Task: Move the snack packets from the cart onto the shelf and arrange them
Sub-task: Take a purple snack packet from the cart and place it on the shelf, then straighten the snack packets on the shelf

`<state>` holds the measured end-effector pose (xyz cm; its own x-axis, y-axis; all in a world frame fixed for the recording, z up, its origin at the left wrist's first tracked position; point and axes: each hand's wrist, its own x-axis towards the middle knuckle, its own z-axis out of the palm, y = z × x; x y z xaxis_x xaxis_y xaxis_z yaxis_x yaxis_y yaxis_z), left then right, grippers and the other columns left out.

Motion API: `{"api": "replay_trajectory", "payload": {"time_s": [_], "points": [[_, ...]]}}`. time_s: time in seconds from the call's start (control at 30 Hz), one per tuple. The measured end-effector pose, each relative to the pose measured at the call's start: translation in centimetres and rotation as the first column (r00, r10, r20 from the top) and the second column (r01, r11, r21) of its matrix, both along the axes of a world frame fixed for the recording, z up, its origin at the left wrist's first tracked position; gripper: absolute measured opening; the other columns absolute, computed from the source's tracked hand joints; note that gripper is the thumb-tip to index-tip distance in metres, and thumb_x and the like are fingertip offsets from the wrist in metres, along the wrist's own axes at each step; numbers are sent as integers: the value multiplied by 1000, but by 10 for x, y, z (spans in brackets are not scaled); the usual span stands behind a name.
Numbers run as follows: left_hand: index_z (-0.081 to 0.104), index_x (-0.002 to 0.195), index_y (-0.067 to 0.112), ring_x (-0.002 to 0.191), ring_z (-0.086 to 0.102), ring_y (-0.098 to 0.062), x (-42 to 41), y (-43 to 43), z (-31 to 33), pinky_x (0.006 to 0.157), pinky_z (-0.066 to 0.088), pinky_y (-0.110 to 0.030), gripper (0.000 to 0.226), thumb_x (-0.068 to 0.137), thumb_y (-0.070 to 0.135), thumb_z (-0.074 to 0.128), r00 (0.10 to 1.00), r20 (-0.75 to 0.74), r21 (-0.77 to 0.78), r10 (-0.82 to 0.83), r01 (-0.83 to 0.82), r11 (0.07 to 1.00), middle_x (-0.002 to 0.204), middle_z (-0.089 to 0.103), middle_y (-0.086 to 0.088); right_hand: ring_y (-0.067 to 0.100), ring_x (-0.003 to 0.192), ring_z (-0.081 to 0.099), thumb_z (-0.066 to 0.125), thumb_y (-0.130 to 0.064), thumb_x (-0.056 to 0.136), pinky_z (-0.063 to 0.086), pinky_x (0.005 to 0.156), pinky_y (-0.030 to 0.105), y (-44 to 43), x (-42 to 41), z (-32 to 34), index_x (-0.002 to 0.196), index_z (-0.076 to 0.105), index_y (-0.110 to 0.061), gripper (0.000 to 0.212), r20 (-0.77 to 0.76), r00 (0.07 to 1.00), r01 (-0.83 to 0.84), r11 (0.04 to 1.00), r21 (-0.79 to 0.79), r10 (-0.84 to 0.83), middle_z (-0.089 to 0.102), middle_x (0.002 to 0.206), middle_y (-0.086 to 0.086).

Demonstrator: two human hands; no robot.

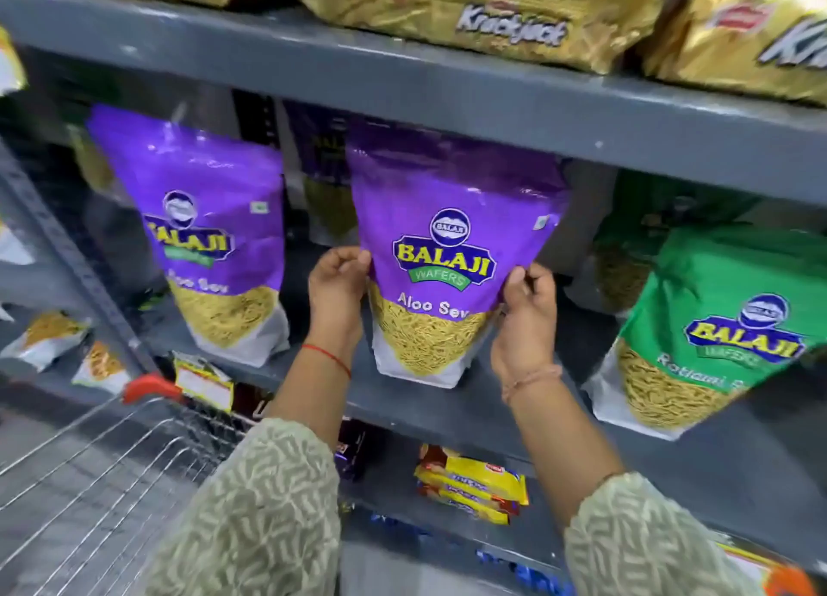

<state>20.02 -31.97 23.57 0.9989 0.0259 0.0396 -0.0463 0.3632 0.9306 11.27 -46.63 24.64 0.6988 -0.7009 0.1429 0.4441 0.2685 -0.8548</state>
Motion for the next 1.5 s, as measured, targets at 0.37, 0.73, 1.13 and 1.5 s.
{"api": "replay_trajectory", "payload": {"time_s": [0.37,0.73,1.13,1.5], "points": [[51,73,14,47,55,5,29,-26,-24,55,44,-11,5,78,16,52,970,30,-5,-240,240,971,48,66,13,-7,59,57,42,-2,91,48,60,9,-32,10,-26,80,52,-18,22,-78,997,13,1000,-3,-14,68,59,-18],[44,124,13,119,47,-23,-15,-1,-89,101,40,-38,80,51,16,77,882,-151,702,-447,414,579,129,55,-10,23,114,52,72,-9,71,38,87,24,-19,-34,-93,119,47,-10,55,-715,699,-432,806,-406,14,57,125,7],[45,126,2,116,45,-10,-48,43,-91,92,34,-15,70,64,-13,72,836,-179,663,-519,492,564,125,55,-8,28,111,54,72,-24,71,45,95,38,12,-81,-109,118,51,-16,52,-700,686,-446,645,-620,-198,61,120,11],[38,135,7,127,39,-9,-46,50,-100,106,30,-25,78,66,-3,74,821,-187,717,-539,489,497,138,47,-6,28,124,45,72,-25,72,39,105,41,16,-93,-110,129,42,-16,65,-691,694,-451,626,-636,-202,54,132,11]]}}
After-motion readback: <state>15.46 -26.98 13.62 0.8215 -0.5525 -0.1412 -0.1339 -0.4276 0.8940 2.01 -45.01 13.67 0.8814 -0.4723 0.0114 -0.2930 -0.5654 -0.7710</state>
